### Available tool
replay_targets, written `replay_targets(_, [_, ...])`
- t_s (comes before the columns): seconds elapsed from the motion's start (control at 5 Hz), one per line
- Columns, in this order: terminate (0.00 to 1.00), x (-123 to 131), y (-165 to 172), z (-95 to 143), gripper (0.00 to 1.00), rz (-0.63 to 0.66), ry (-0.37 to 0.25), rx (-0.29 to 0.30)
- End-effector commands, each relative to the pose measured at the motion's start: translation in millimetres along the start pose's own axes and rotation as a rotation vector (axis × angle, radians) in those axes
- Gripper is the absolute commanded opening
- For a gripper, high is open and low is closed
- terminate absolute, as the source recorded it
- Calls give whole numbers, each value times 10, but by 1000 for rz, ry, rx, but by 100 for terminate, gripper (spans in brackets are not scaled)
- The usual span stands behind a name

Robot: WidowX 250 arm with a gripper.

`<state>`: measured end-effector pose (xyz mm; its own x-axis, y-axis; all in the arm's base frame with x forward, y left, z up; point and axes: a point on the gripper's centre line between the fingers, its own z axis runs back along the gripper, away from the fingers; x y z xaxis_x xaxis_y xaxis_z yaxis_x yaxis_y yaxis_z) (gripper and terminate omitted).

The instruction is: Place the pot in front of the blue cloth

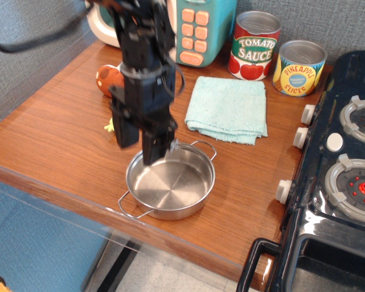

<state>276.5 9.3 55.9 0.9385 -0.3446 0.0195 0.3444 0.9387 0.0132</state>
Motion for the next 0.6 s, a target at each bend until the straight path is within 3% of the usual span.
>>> replay_targets(0.0, [0,-61,117,204,100,87,-60,36])
replay_targets(0.2, [0,-61,117,204,100,87,-60,36])
replay_targets(0.4, [100,-61,117,204,100,87,-60,36])
